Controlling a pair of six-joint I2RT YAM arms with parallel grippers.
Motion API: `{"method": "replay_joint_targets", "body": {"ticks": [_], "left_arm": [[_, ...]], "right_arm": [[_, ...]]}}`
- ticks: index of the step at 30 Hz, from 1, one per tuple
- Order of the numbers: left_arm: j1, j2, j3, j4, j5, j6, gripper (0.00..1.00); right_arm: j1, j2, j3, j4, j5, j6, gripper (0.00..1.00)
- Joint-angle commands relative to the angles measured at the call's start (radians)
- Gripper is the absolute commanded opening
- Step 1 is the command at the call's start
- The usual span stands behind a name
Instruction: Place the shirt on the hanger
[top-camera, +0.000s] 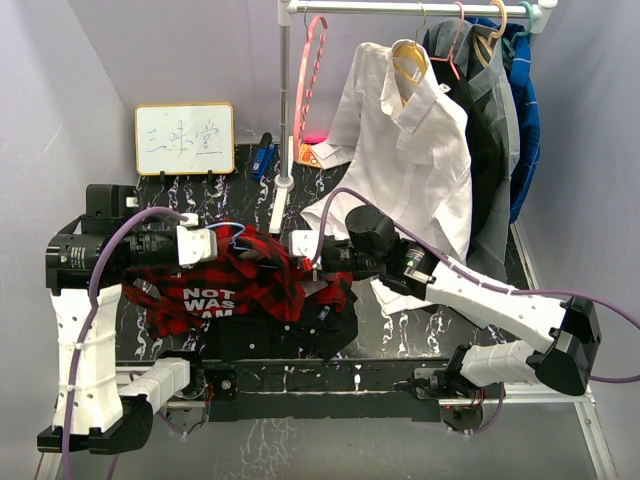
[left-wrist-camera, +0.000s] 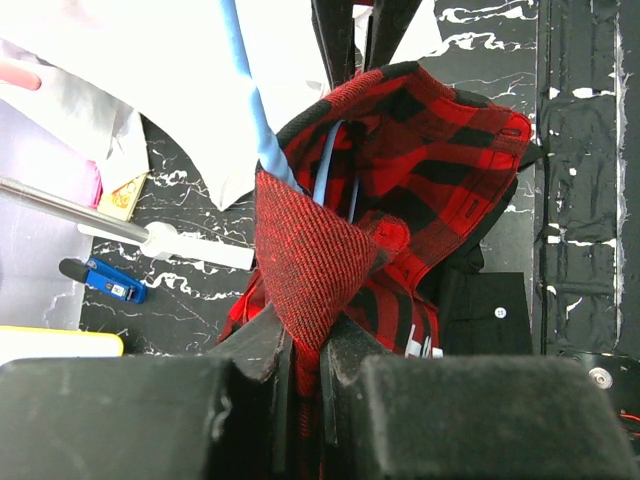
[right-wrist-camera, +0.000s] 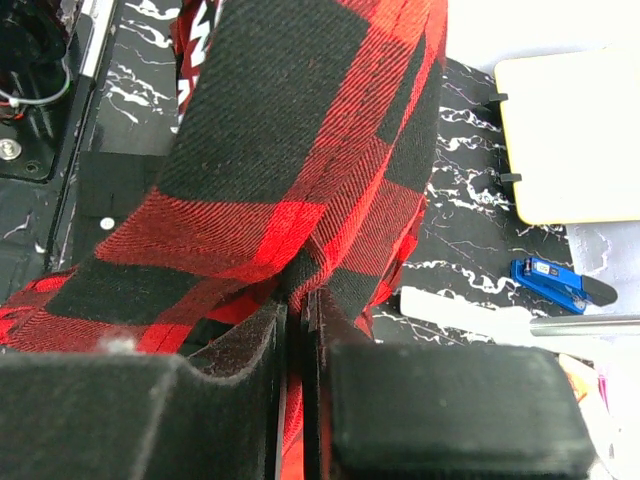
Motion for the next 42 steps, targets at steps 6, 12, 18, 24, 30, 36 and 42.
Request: {"method": "replay_joint_targets", "body": {"ticks": [6,12,18,24,30,36,42], "left_arm": [[-0.01,-0.016,-0.026,0.033,0.16,-0.007,0.0],[-0.01,-0.023,-0.042,0.041,0.159,-0.007,0.0],[-0.01,-0.023,-0.049,0.059,0.163,-0.018,0.0],[-0.011,-0.027,-0.062,0.078,0.162,-0.027,0.0],[-0.011,-0.031,-0.072,0.098,0.168,-0.043,0.0],[-0.01,-0.034,-0.072,0.117,0.169,-0.058,0.0],[-0.01,-0.036,-0.07,0.126,0.169,-0.065,0.0]], "right_arm": [[0.024,0.04,0.155,0.227,-0.154,0.03,0.02],[0.024,0.057,0.188,0.25,-0.185,0.057,0.03],[0.025,0.076,0.202,0.294,-0.222,0.114,0.05],[0.042,0.093,0.211,0.327,-0.229,0.165,0.08],[0.062,0.114,0.223,0.359,-0.229,0.186,0.1],[0.063,0.129,0.221,0.324,-0.215,0.173,0.05],[0.064,0.118,0.176,0.263,-0.184,0.161,0.05]]}}
